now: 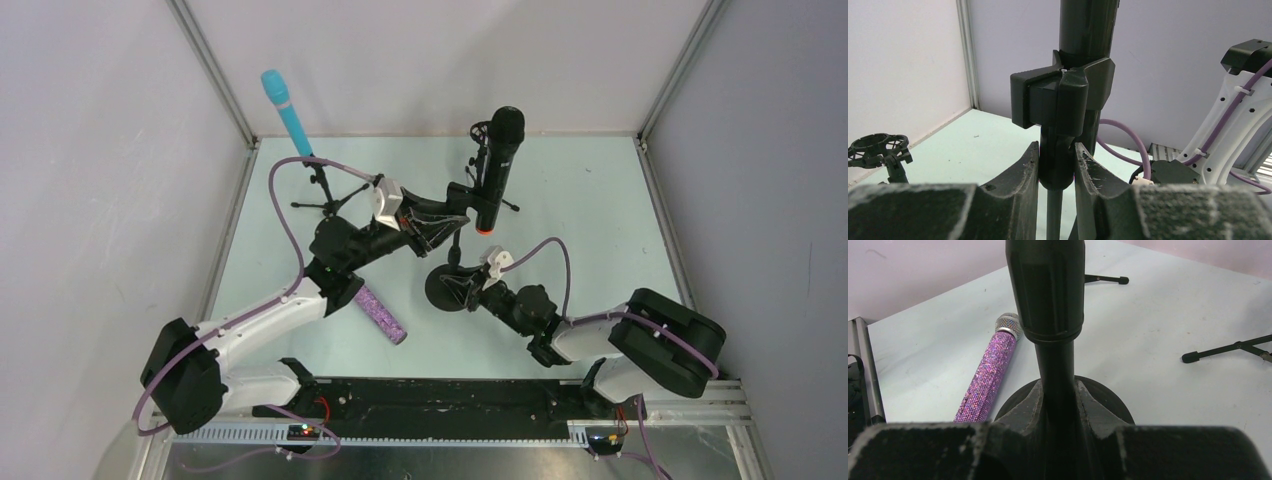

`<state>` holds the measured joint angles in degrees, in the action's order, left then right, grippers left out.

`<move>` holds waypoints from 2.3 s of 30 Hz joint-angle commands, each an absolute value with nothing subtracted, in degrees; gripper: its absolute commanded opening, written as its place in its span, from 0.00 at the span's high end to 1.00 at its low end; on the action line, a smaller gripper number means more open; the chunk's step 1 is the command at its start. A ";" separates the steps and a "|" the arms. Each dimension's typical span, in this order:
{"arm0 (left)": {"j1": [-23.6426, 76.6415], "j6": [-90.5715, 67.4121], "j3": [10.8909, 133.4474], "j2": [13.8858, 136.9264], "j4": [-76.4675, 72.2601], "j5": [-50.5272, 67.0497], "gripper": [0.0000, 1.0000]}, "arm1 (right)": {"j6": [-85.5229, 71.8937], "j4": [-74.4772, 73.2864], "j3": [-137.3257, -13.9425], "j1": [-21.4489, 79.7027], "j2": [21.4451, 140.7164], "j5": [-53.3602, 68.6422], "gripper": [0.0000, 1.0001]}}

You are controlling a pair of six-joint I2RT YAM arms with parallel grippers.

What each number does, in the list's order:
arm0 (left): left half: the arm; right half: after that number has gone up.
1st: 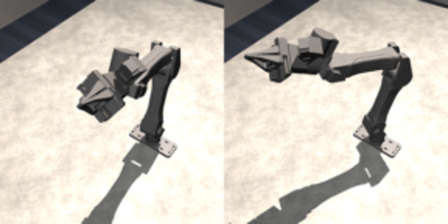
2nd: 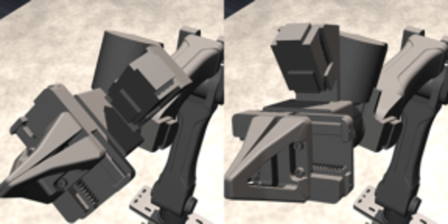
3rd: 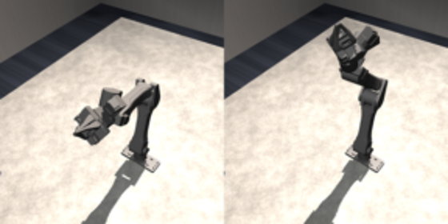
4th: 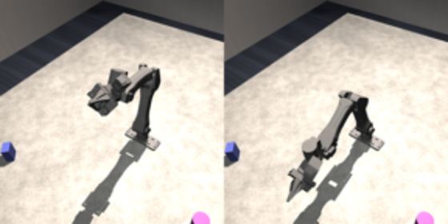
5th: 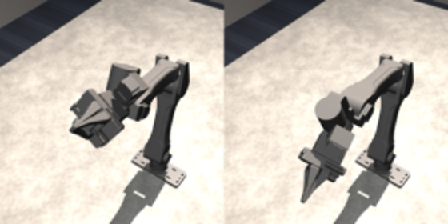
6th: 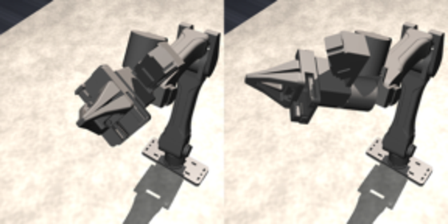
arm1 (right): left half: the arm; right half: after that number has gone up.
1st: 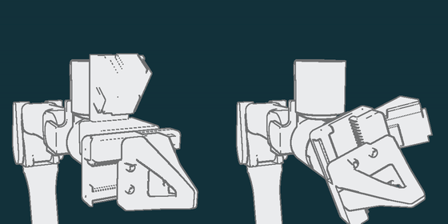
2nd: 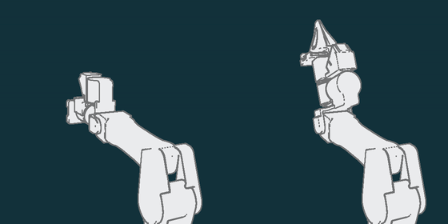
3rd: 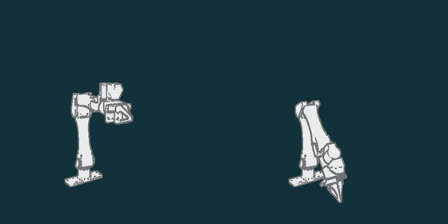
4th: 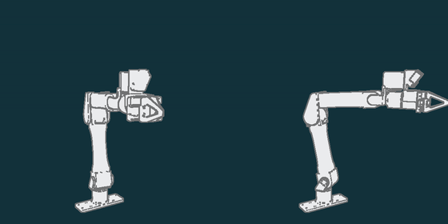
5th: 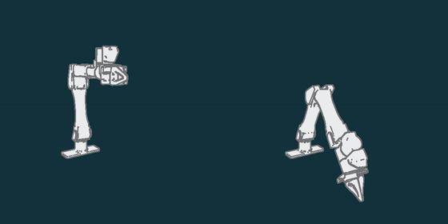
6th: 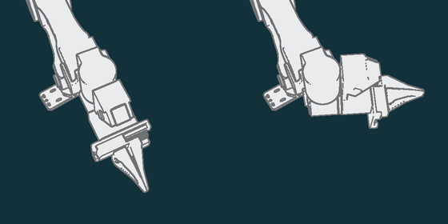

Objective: Attach the microphones to the stand

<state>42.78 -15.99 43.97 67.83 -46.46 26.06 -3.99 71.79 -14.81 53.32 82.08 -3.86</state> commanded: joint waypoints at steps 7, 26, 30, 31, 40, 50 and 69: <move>43.24 -17.37 50.28 61.54 -65.76 25.98 1.00 | -5.14 67.88 -13.07 53.07 84.52 -8.46 1.00; 43.22 -22.41 46.08 63.82 -65.80 34.79 1.00 | -0.53 52.68 -17.43 53.08 60.49 -8.59 0.26; 43.28 -21.98 45.07 64.11 -65.83 34.47 1.00 | -0.53 50.74 -17.56 53.09 56.70 -7.44 0.12; 43.27 -21.62 44.73 64.08 -65.83 34.29 1.00 | -0.62 49.75 -17.51 53.09 55.35 -7.28 0.07; 43.24 -19.15 43.28 64.08 -65.81 32.28 1.00 | -0.37 42.15 -17.24 53.03 47.63 -6.95 0.01; 43.21 -15.06 40.17 64.07 -66.22 24.43 1.00 | -2.99 40.36 -13.81 51.66 43.51 -8.89 0.01; 39.29 -16.35 41.77 75.20 -75.39 20.26 1.00 | -5.76 31.11 -10.07 43.85 34.37 -8.13 0.01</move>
<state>41.15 -15.11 37.82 74.50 -62.96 22.48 -4.95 32.95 -10.41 44.77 36.10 -7.70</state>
